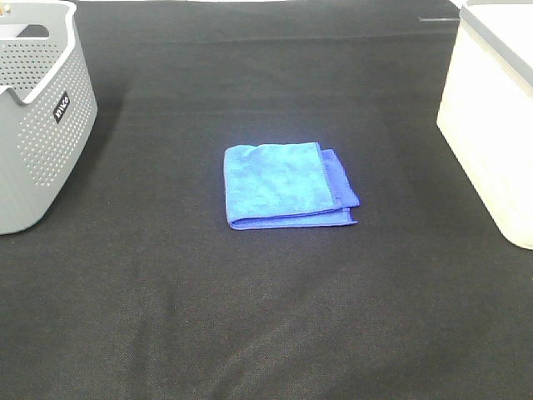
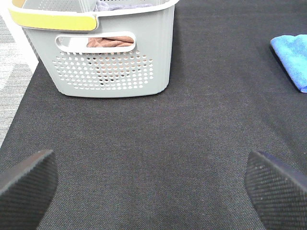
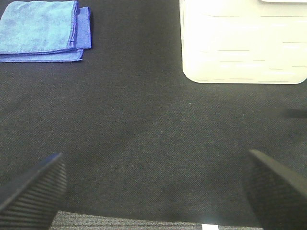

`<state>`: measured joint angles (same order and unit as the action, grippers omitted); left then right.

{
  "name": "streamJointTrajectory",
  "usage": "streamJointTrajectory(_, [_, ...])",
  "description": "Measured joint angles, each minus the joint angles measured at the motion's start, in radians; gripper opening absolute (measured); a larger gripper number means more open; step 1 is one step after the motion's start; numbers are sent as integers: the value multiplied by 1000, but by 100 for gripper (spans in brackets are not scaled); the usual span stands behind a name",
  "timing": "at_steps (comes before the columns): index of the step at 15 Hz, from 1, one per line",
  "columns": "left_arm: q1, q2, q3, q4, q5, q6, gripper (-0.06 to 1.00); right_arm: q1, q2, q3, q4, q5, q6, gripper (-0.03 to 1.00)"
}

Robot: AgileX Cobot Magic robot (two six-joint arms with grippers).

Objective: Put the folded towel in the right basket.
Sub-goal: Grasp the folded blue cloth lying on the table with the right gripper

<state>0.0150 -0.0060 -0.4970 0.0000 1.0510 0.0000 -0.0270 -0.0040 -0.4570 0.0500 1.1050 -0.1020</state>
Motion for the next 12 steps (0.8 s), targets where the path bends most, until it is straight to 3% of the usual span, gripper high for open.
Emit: streamJointTrajectory(12, [0, 0, 0, 0, 0, 0, 99, 0, 0, 0, 0, 0, 0, 96])
